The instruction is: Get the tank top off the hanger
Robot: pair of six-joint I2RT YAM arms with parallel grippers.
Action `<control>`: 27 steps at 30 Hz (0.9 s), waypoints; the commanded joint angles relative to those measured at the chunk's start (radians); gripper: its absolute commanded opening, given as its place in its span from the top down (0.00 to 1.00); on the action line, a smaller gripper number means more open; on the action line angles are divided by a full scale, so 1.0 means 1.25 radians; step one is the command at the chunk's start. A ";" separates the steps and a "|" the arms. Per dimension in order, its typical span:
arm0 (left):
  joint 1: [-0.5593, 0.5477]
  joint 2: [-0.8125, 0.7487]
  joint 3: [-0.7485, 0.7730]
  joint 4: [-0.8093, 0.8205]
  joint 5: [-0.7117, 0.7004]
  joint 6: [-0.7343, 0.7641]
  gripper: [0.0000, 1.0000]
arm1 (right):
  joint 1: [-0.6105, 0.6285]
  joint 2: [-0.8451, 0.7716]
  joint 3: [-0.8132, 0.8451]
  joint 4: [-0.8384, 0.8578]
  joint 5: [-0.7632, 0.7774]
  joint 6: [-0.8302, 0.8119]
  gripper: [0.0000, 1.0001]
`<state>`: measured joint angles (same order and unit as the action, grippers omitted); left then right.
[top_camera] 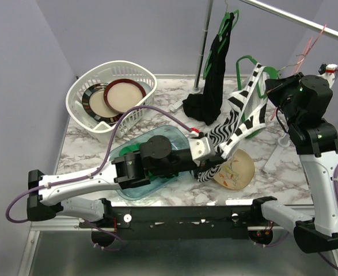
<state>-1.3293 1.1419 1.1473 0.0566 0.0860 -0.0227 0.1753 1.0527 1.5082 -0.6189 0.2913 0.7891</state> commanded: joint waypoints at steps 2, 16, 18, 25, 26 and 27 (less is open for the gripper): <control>-0.018 0.084 0.097 -0.094 0.049 0.040 1.00 | -0.009 0.014 0.025 0.047 0.102 0.041 0.99; -0.045 0.093 0.074 -0.123 -0.063 0.081 0.52 | -0.008 0.005 0.027 0.069 0.081 0.019 0.99; -0.045 0.087 0.076 -0.119 -0.118 0.097 0.37 | -0.009 -0.009 0.028 0.074 0.049 0.023 0.99; -0.044 0.116 0.142 -0.074 -0.195 0.184 0.17 | -0.008 -0.044 0.028 0.071 -0.064 0.080 0.99; -0.044 0.129 0.158 -0.076 -0.206 0.201 0.17 | -0.008 -0.048 0.028 0.069 -0.069 0.083 0.99; -0.044 0.157 0.177 -0.078 -0.220 0.208 0.16 | -0.008 -0.052 0.030 0.068 -0.071 0.087 0.99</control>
<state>-1.3811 1.2716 1.2560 -0.0784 -0.0795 0.1440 0.1688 1.0168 1.5352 -0.5892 0.2821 0.8425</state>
